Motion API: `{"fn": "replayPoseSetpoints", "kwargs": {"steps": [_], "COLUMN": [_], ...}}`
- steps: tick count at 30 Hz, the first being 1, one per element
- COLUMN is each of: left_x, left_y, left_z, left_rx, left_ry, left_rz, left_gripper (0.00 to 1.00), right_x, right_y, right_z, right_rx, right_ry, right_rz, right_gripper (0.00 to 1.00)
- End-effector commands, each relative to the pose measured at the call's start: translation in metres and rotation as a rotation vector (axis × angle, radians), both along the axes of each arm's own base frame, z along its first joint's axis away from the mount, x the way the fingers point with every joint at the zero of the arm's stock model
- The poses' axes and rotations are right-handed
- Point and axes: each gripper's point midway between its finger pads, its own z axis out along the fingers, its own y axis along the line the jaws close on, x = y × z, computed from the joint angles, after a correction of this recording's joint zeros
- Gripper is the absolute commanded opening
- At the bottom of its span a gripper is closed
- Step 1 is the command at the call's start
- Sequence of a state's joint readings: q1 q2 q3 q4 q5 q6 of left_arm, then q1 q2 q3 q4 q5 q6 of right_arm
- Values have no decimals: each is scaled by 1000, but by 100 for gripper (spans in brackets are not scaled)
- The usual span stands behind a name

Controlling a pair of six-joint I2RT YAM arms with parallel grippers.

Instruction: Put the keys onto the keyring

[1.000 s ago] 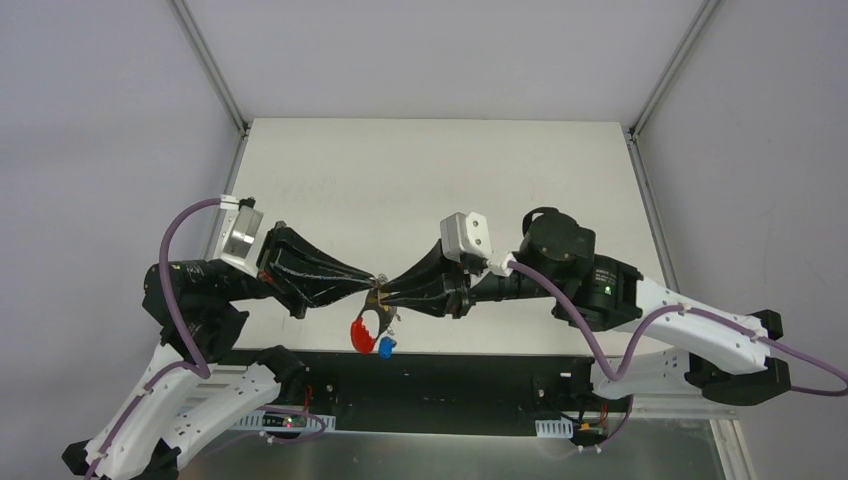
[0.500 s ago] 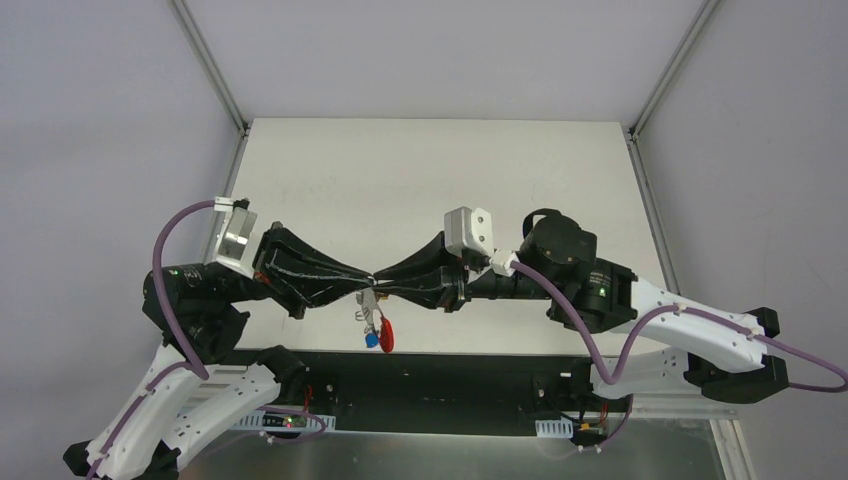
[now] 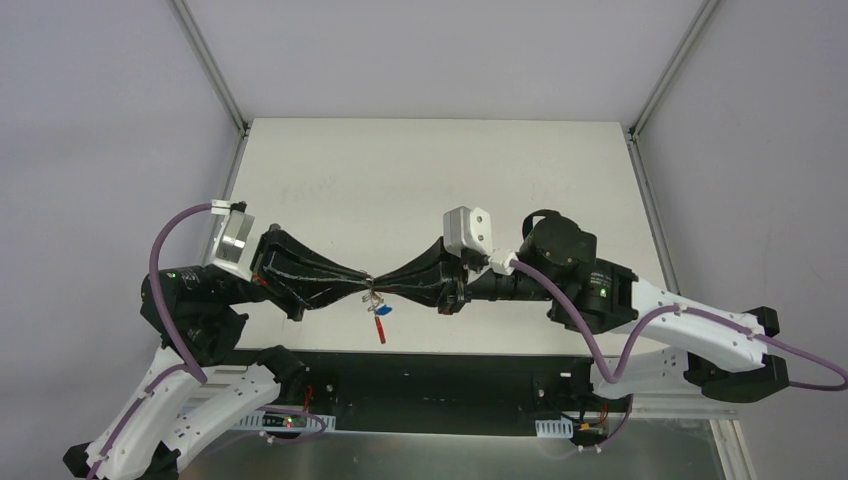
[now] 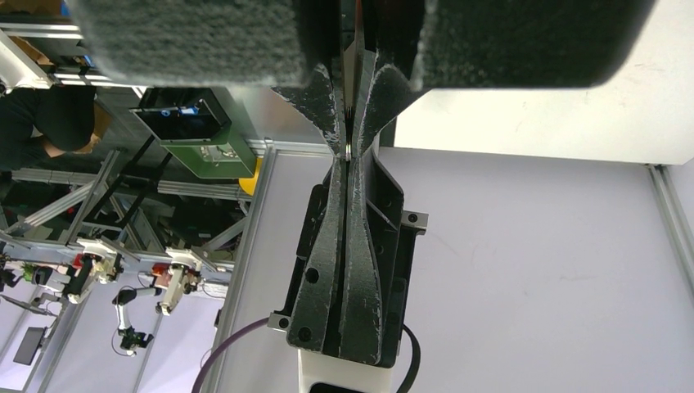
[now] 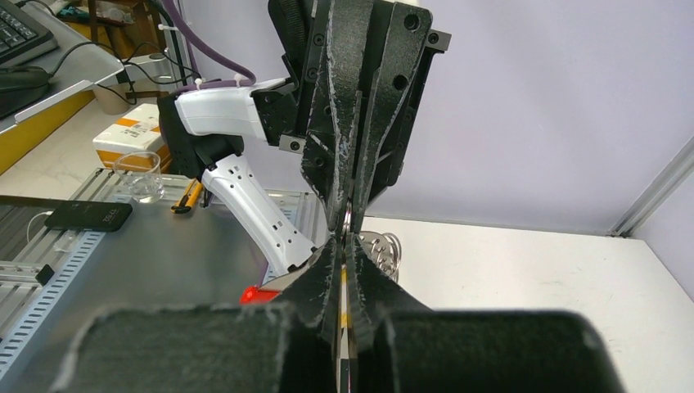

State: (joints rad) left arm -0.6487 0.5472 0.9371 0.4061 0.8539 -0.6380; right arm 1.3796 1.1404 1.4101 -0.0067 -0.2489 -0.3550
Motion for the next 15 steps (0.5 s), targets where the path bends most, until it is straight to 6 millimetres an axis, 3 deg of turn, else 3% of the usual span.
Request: {"fn": "replayPoseSetpoints", "kwargs": {"steps": [1,3,7,15], "left_x": [-8,-8,-7,-5], "left_y": [7,7,3,11], "left_z": [13,12,4,-18], "left_rx": [-47,-42,18,123], "left_ry": [-58,-53,-20,10], "left_rz": [7,7,-3,76], "left_gripper": [0,0,0,25], "right_x": [-4,-2,5,15], "right_y": [-8,-9,-8,-25], "right_z": [25,28,13,-36], "right_rx": [32,-6,-175,-531], "right_ry": [12,37,72,168], "right_rz": [8,-3,-45,-112], "right_gripper": [0,0,0,0]}}
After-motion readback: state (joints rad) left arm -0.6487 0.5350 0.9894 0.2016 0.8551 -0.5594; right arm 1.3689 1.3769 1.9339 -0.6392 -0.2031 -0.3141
